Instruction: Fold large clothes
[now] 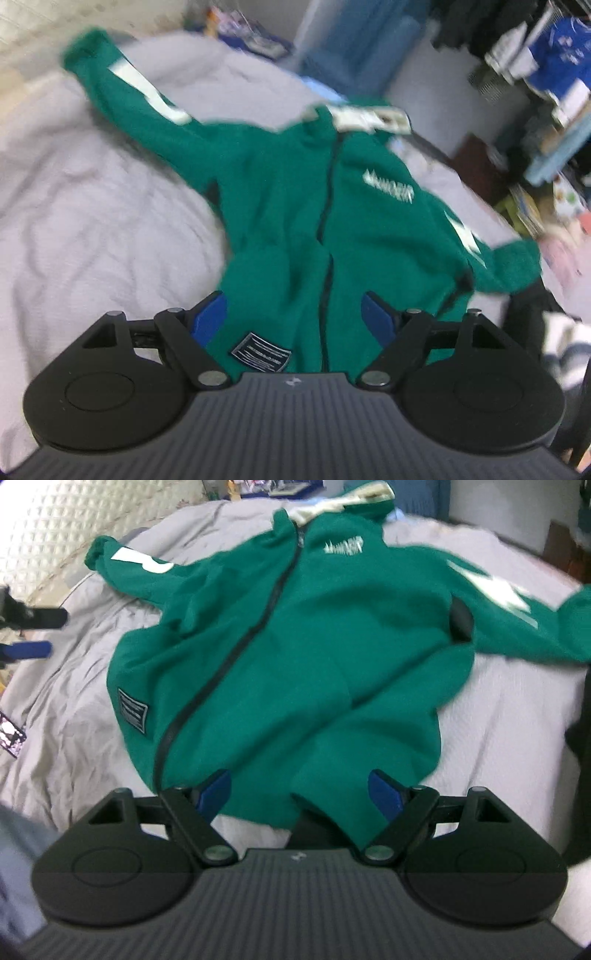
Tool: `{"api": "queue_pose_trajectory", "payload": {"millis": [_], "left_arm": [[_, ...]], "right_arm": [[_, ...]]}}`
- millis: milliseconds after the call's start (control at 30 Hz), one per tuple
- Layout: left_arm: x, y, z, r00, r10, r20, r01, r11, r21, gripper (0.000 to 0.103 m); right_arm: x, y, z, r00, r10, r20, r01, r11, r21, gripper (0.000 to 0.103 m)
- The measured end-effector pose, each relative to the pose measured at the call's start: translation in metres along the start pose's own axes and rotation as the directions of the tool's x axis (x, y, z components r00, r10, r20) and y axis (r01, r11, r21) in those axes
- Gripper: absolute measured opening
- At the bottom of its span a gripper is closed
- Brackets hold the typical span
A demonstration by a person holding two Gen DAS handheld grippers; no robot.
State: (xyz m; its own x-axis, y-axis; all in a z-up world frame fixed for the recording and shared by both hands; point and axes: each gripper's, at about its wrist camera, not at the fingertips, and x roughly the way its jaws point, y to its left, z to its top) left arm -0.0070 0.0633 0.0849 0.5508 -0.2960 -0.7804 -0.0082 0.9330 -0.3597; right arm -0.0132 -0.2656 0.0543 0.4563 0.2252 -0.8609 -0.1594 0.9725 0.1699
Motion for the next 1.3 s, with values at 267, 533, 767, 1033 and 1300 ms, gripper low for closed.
{"api": "queue_pose_trajectory", "payload": {"millis": [267, 533, 767, 1033, 1300], "left_arm": [[0.106, 0.066, -0.014, 0.997, 0.004, -0.076, 0.001, 0.998, 0.066, 0.09], [0.151, 0.109, -0.017, 0.978, -0.181, -0.102, 0.18, 0.983, -0.017, 0.098], [0.185, 0.117, -0.011, 0.927, -0.301, -0.222, 0.313, 0.95, 0.018, 0.098], [0.209, 0.116, 0.005, 0.864, -0.309, -0.397, 0.373, 0.924, 0.091, 0.097], [0.182, 0.145, -0.027, 0.884, -0.382, -0.271, 0.385, 0.922, -0.043, 0.08]], "right_arm": [[0.045, -0.057, -0.01, 0.997, 0.06, -0.051, -0.045, 0.965, 0.257, 0.095], [0.099, -0.068, -0.004, 0.993, 0.076, -0.095, -0.032, 0.915, 0.402, 0.103], [0.124, -0.051, 0.007, 0.977, -0.068, -0.2, 0.144, 0.906, 0.397, 0.092], [0.126, -0.032, 0.026, 0.943, -0.1, -0.316, 0.237, 0.87, 0.432, 0.055], [0.109, -0.02, 0.013, 0.967, -0.091, -0.238, 0.181, 0.902, 0.392, 0.051]]}}
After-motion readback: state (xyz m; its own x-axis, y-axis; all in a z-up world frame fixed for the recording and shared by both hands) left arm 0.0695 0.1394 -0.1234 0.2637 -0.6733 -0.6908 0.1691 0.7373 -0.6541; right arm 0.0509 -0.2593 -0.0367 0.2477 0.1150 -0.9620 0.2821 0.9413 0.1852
